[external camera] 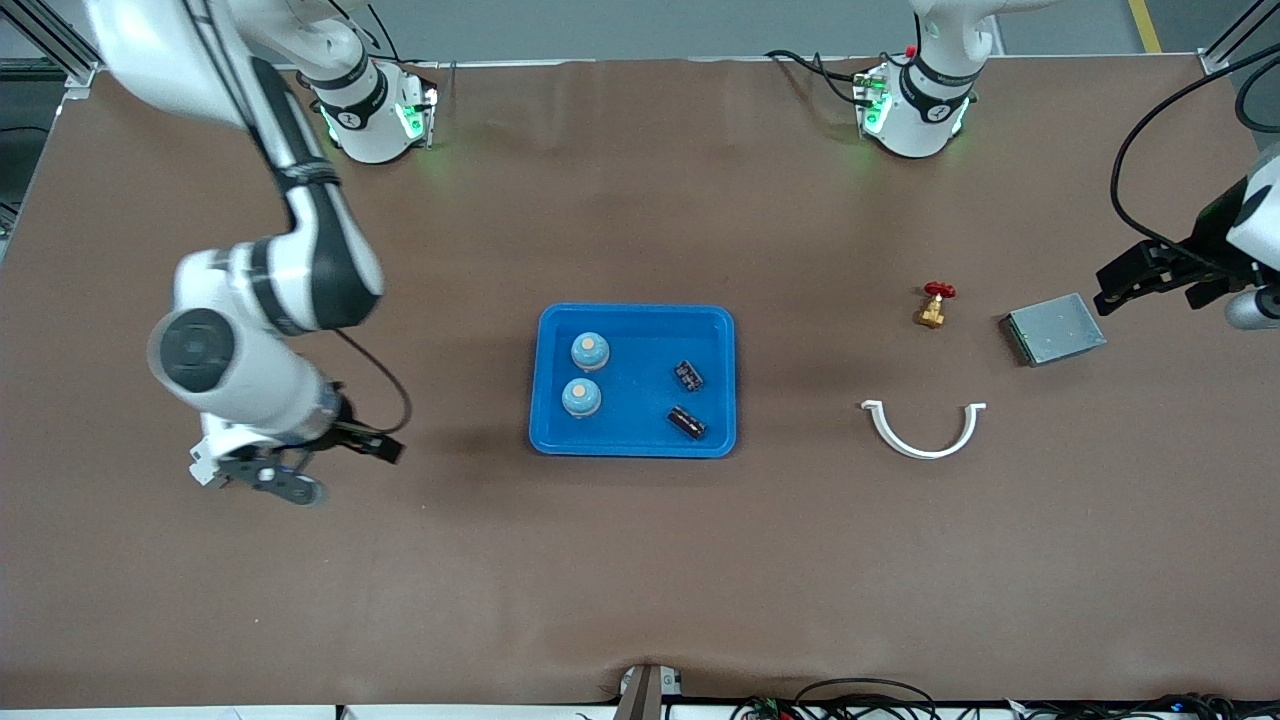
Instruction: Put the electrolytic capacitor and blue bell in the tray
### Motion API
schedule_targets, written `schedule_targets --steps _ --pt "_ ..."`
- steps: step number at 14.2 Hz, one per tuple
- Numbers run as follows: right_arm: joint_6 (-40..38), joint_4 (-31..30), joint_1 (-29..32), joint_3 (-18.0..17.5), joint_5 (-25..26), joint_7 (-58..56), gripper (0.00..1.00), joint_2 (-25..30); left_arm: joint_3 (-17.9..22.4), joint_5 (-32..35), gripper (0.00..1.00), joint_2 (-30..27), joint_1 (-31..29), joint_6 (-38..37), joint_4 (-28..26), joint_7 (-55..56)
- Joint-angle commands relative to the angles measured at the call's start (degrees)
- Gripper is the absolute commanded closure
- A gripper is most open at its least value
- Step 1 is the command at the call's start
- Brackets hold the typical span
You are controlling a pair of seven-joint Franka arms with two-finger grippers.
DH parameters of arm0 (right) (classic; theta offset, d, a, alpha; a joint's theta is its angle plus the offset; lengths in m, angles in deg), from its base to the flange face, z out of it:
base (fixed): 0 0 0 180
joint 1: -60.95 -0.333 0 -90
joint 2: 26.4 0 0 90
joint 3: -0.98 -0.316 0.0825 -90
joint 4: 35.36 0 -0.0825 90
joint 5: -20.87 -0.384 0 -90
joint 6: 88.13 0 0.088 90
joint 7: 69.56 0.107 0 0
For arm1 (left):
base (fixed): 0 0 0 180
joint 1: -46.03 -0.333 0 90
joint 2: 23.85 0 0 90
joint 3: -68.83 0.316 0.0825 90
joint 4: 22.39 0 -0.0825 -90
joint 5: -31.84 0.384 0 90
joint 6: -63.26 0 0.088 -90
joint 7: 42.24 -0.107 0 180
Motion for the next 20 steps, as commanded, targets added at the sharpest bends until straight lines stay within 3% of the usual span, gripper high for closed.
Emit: schedule_targets --steps 1,5,20 --pt "-1.7 -3.6 6.0 -1.4 0.9 -9.7 0.0 5.3 0.0 -1.2 0.0 -1.1 0.2 0.9 -1.4 -5.3" --pt "-3.3 -3.5 10.9 -1.4 0.8 -18.3 0.0 8.9 0.0 -0.9 0.0 -0.5 0.2 -0.5 -1.3 -4.1" --pt "-16.2 -2.9 15.0 -1.5 0.2 -28.8 0.0 23.1 0.1 -1.3 0.0 0.2 -0.1 3.4 -0.3 -3.9"
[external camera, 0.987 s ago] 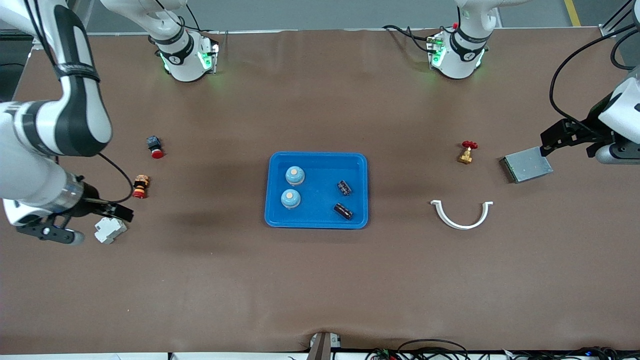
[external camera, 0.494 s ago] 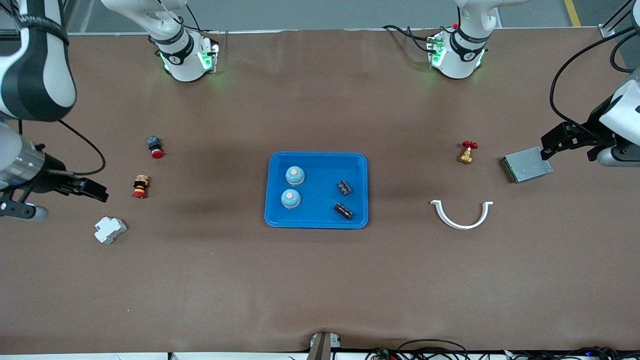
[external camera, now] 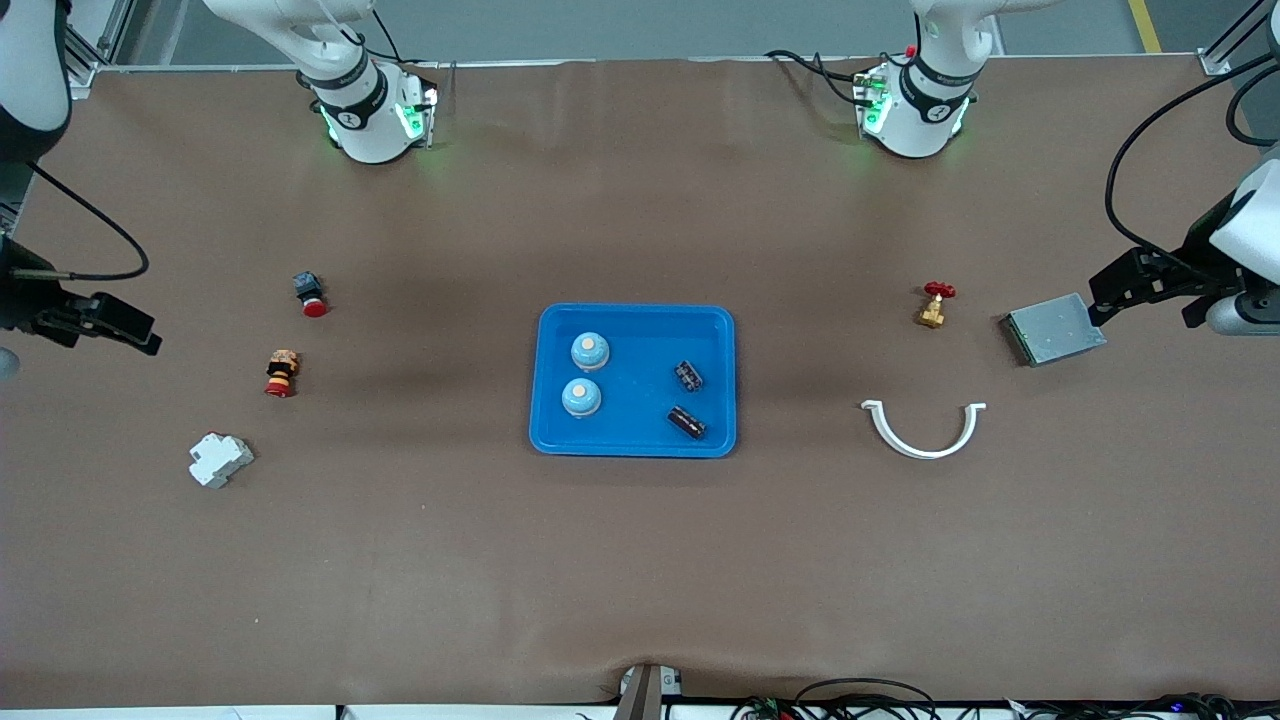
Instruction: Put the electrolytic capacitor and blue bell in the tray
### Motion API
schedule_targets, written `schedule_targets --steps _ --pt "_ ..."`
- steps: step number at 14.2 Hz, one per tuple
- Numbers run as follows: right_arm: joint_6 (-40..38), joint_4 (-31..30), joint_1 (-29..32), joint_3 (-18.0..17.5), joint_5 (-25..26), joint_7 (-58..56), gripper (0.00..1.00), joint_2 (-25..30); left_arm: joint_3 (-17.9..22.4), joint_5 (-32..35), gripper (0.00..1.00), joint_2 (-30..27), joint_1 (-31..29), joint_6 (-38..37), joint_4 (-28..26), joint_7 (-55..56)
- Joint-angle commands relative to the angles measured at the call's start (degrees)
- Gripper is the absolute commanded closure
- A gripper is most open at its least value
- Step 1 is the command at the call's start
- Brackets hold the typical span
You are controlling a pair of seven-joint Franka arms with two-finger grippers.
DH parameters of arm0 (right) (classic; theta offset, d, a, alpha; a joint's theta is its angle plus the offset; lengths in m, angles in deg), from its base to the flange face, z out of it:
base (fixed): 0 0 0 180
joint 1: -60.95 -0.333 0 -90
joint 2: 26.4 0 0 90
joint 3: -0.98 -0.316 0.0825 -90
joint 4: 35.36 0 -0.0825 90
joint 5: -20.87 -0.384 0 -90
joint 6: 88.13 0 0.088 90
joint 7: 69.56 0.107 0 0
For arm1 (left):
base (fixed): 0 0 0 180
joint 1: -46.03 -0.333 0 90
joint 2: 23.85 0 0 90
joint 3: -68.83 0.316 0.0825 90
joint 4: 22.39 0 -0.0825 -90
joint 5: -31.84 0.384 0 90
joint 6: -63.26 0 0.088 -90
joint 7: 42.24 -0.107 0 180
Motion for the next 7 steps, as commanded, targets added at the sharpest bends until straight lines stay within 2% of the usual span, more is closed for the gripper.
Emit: schedule_targets --steps 1,7 --pt "-1.2 -1.5 2.2 -1.1 0.2 -1.7 0.0 3.0 0.0 -1.2 0.0 -0.1 -0.2 0.1 0.3 -0.3" --pt "-3.8 -1.5 2.8 -1.1 0.2 -1.8 0.0 5.9 0.0 -1.2 0.0 -0.1 0.0 0.1 0.3 -0.2"
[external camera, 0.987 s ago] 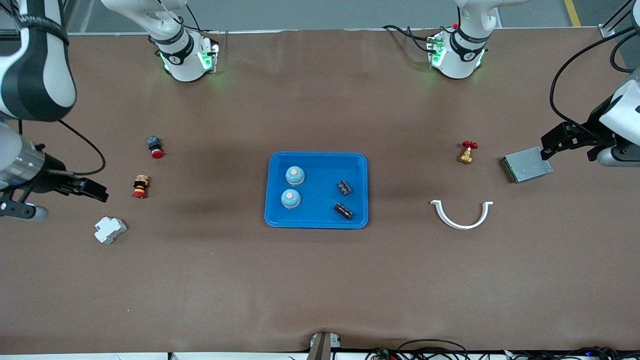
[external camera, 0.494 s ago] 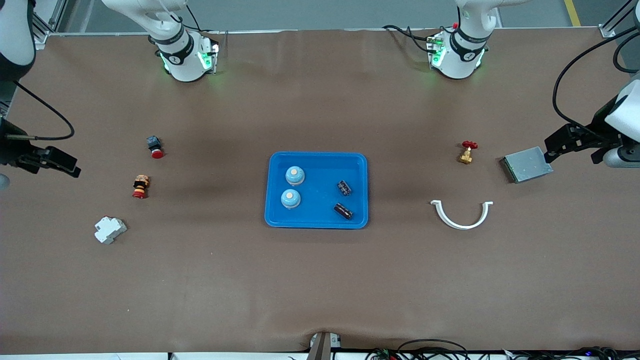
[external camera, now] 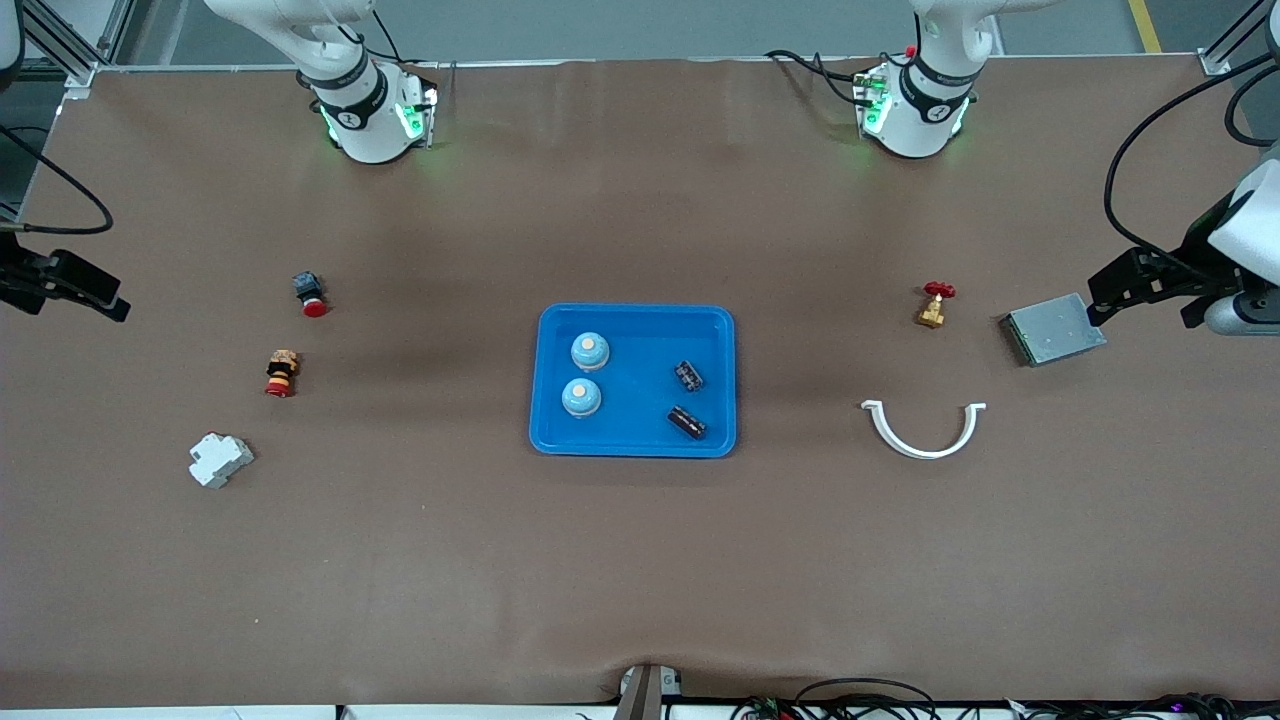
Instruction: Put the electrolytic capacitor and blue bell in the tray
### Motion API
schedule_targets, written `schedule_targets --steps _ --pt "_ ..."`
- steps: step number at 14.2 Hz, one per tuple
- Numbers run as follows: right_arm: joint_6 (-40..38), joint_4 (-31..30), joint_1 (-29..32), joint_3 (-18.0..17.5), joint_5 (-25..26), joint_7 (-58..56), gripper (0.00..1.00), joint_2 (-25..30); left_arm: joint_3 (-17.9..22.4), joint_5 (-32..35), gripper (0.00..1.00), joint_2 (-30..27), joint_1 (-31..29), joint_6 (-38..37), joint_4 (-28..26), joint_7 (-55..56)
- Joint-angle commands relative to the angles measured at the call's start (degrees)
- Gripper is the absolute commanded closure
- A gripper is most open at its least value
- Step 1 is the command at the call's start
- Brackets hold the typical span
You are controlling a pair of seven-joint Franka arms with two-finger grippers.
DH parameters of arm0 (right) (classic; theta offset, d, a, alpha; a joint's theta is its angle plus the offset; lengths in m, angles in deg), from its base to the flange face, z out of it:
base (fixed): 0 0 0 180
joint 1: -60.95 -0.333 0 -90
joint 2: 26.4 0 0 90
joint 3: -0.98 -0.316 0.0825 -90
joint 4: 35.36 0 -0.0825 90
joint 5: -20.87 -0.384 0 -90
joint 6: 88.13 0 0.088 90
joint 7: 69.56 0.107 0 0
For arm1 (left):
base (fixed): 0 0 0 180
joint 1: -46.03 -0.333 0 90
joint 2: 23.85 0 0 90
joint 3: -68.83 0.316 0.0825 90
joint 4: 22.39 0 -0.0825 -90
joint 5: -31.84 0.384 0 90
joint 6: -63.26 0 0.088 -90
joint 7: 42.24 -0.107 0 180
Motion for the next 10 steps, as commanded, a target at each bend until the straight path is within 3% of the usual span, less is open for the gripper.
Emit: schedule_targets --steps 1,10 --pt "-0.7 -1.5 1.6 -1.1 0.2 -0.7 0.0 2.6 0.0 -1.2 0.0 -0.1 -0.1 0.1 0.3 -0.2" --pt "-3.5 -0.3 1.6 -1.6 0.1 -0.7 0.0 3.7 0.0 -1.2 0.0 -0.1 -0.1 0.1 0.3 -0.2"
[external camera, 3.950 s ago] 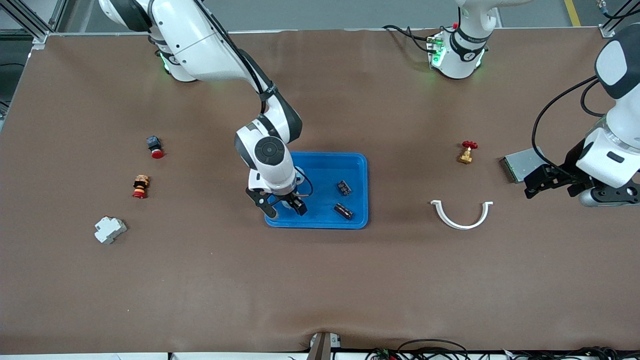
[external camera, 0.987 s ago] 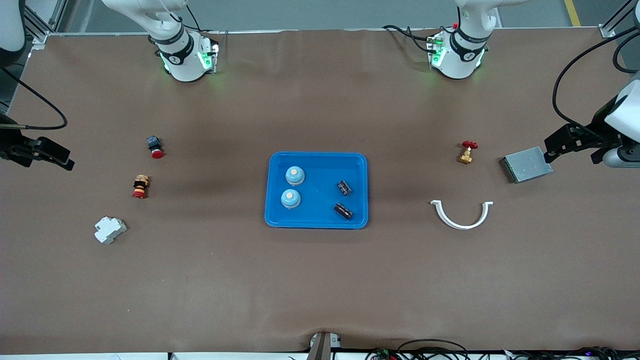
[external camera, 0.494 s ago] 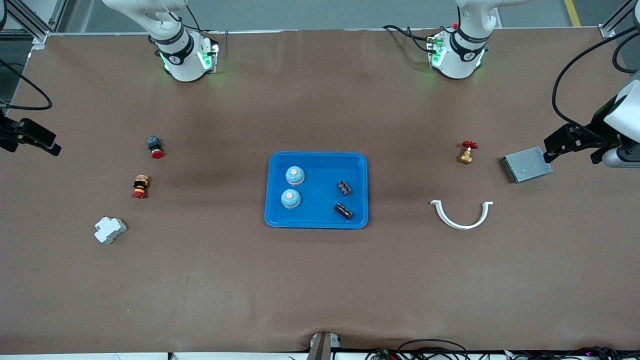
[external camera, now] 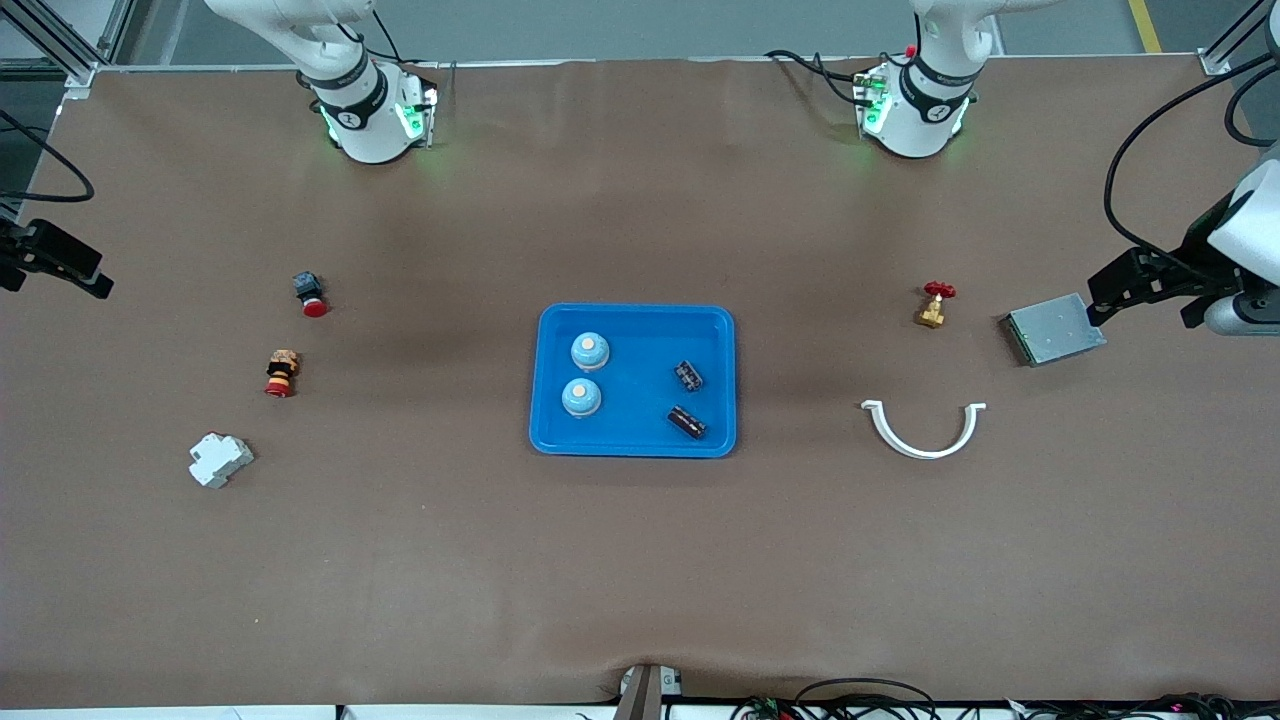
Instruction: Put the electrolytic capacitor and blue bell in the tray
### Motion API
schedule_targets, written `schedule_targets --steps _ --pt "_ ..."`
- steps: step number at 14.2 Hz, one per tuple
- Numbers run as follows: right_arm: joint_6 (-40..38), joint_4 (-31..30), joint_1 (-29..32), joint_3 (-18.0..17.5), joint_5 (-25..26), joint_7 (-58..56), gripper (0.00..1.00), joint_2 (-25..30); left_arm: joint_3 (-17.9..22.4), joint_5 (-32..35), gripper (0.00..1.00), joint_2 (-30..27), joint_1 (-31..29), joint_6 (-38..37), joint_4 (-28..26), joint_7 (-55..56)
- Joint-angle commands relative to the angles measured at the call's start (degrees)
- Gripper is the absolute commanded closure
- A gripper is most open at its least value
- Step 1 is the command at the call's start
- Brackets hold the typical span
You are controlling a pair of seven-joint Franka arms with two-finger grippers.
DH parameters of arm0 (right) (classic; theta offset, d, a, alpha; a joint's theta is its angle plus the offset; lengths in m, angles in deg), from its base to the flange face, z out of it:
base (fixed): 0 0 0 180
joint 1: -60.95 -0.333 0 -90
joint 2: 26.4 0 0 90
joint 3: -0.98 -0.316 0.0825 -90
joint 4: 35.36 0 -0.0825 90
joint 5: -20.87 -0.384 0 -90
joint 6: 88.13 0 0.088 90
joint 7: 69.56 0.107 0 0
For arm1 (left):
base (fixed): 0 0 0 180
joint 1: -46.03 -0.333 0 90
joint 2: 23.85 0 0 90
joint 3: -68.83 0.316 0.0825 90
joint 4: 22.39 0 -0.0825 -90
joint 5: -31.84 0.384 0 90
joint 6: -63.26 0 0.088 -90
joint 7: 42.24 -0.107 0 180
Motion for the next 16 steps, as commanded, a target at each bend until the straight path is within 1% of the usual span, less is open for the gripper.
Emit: schedule_targets --steps 1,3,6,9,16 --pt "-2.3 0.0 1.1 -1.3 0.0 -0.3 0.0 1.4 0.0 -1.2 0.0 -0.1 -0.1 0.1 0.3 -0.2" --pt "-4.0 0.1 1.0 -1.4 -0.3 0.3 0.0 1.4 0.0 -1.2 0.0 -0.1 -0.1 0.1 0.3 -0.2" --pt "-6.2 0.2 1.1 -1.3 -2.7 0.4 0.0 1.4 0.0 -1.2 0.0 -0.1 -0.1 0.1 0.3 -0.2" --pt "-8.3 1.1 1.1 -1.3 -2.9 0.4 0.0 1.4 0.0 -1.2 0.0 -0.1 -0.1 0.1 0.3 -0.2" --pt "-8.8 1.2 1.0 -1.4 -2.8 0.3 0.0 1.4 0.0 -1.3 0.0 -0.1 -0.1 0.1 0.3 -0.2"
